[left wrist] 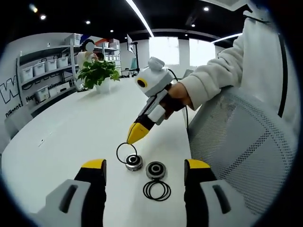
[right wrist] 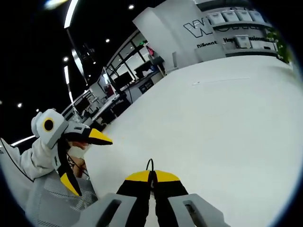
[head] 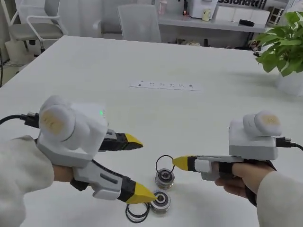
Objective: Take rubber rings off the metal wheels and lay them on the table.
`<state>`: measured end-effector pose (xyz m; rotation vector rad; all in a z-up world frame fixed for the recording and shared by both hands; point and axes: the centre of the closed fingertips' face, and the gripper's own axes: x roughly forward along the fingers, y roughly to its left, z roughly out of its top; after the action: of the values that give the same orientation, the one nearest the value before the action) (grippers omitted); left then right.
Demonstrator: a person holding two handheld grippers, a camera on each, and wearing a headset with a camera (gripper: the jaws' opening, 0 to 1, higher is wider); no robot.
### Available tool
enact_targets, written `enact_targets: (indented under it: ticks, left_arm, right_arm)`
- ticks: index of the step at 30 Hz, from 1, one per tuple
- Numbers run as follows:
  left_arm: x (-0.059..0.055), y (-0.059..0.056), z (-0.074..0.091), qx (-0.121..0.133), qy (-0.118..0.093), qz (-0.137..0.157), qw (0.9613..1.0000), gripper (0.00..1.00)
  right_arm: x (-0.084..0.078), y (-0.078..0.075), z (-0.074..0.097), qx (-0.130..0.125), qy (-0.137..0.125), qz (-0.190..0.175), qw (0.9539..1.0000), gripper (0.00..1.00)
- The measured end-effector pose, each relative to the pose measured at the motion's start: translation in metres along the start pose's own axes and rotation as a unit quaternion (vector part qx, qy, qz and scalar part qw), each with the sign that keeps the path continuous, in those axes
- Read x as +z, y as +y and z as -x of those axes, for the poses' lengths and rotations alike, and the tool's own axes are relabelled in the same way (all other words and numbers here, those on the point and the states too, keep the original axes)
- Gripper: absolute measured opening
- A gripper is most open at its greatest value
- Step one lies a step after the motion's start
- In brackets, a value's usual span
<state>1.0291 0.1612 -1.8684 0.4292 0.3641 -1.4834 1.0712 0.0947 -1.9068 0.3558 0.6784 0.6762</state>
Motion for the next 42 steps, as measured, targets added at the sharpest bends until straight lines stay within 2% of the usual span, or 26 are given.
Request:
enact_targets:
  ticks: [6,7,10,16,20,24,28,30,33,35,38,42]
  left_arm:
    - [-0.008,-0.002,0.019,0.025,-0.015,0.021,0.9993,0.70]
    - [-0.011,-0.004,0.022,0.026,-0.014,0.031,0.9991,0.70]
    - [-0.014,-0.006,0.026,0.031,-0.015,0.033,0.9988,0.71]
    - [-0.014,-0.008,0.035,0.043,-0.027,0.043,0.9978,0.72]
    - [-0.019,-0.007,0.040,0.051,-0.026,0.048,0.9972,0.75]
    - [-0.018,-0.003,0.045,0.058,-0.042,0.055,0.9959,0.75]
    - [-0.024,0.001,0.049,0.066,-0.049,0.071,0.9941,0.76]
    - [-0.028,0.002,0.049,0.069,-0.046,0.077,0.9936,0.75]
    - [-0.036,-0.001,0.047,0.066,-0.030,0.075,0.9946,0.75]
    - [-0.037,-0.003,0.046,0.062,-0.027,0.076,0.9948,0.75]
    - [-0.038,-0.005,0.044,0.058,-0.024,0.076,0.9952,0.76]
    - [-0.048,-0.008,0.041,0.051,0.003,0.071,0.9962,0.75]
  right_arm:
    - [0.002,0.006,-0.001,0.012,-0.004,-0.004,0.9999,0.00]
    - [0.003,0.008,-0.001,0.014,-0.004,-0.004,0.9999,0.00]
    - [0.003,0.012,-0.001,0.019,-0.005,-0.003,0.9998,0.00]
    - [0.004,0.021,-0.001,0.030,-0.008,-0.004,0.9995,0.00]
    - [0.005,0.027,-0.002,0.038,-0.008,-0.004,0.9993,0.00]
    - [0.003,0.033,-0.002,0.048,-0.004,-0.003,0.9988,0.00]
    - [-0.002,0.042,-0.005,0.063,0.010,0.004,0.9980,0.00]
    - [-0.007,0.046,-0.007,0.068,0.018,0.010,0.9975,0.00]
    - [-0.022,0.053,-0.012,0.078,0.048,0.022,0.9955,0.00]
    - [-0.027,0.055,-0.014,0.081,0.059,0.032,0.9944,0.00]
    - [-0.039,0.064,-0.019,0.100,0.082,0.045,0.9906,0.00]
    - [-0.052,0.073,-0.023,0.117,0.105,0.056,0.9859,0.00]
